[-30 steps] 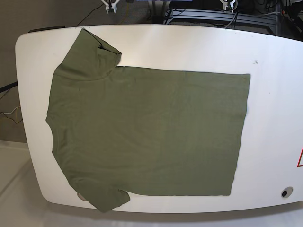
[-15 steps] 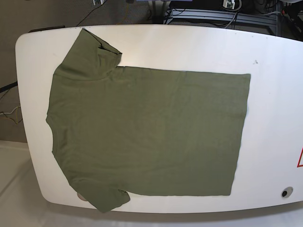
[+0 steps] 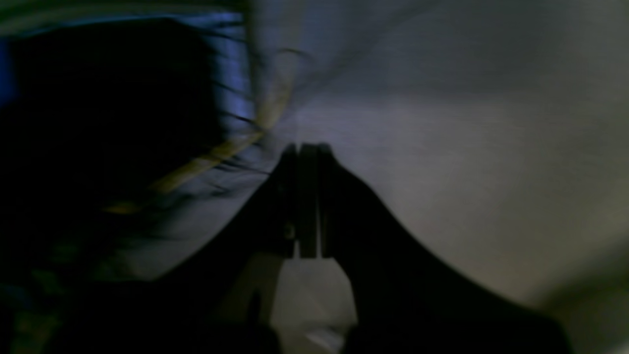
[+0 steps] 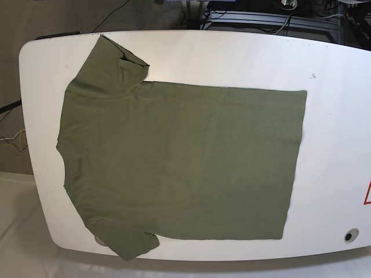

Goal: Fold the T-shirt properly
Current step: 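Lower both grippers toward the shirt's collar and shoulder corners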

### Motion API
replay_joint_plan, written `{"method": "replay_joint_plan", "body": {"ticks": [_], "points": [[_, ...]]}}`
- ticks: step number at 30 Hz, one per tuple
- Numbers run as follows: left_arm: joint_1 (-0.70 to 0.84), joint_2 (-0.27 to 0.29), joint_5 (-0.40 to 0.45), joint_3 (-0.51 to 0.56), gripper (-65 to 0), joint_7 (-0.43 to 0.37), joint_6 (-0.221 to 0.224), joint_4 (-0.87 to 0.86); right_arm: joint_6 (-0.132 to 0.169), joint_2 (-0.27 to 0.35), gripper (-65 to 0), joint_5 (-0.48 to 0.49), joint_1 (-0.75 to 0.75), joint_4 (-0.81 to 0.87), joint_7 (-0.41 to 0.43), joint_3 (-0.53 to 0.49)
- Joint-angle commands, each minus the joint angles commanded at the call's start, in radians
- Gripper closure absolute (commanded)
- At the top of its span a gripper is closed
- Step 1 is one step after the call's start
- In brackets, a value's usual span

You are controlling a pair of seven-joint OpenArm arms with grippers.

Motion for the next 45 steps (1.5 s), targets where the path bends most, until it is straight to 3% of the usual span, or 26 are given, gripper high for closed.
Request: {"method": "replay_joint_plan", "body": {"ticks": [4,6,14,16,22,30,36,40,45], "points": [[0.055,-0.014,0.008,-0.014,0.0,0.006,0.003,0.095,-0.002,0.003,0.0,0.016,-0.065,0.125,-0.028,0.004],[0.115,-0.032,0.012,-0.013,0.0,0.021,-0.007,0.202,0.001,0.012,0.0,0.06,-0.141,0.285,-0.076,0.016],[0.222,-0.053,0.024,-0.018,0.0,0.059,-0.03,0.423,0.006,0.029,0.0,0.157,-0.283,0.505,-0.098,0.048],[0.312,-0.063,0.038,-0.02,0.0,0.088,-0.039,0.657,0.009,0.049,0.0,0.266,-0.413,0.688,-0.106,0.084],[0.362,-0.073,0.045,-0.033,-0.3,0.107,-0.038,0.815,0.015,0.055,0.0,0.322,-0.481,0.84,-0.126,0.108],[0.387,-0.095,0.03,-0.082,-0.3,0.129,-0.043,0.997,0.028,0.066,0.0,0.357,-0.507,1.053,-0.18,0.154],[0.362,-0.11,-0.02,-0.197,-0.3,0.154,-0.054,1.051,0.022,0.072,0.0,0.355,-0.47,1.147,-0.229,0.184],[0.309,-0.11,-0.074,-0.327,0.0,0.199,-0.102,1.079,0.008,0.074,0.0,0.381,-0.404,1.21,-0.293,0.221],[0.267,-0.102,-0.107,-0.407,0.0,0.236,-0.141,1.1,0.019,0.074,-0.5,0.429,-0.347,1.222,-0.359,0.245]]}}
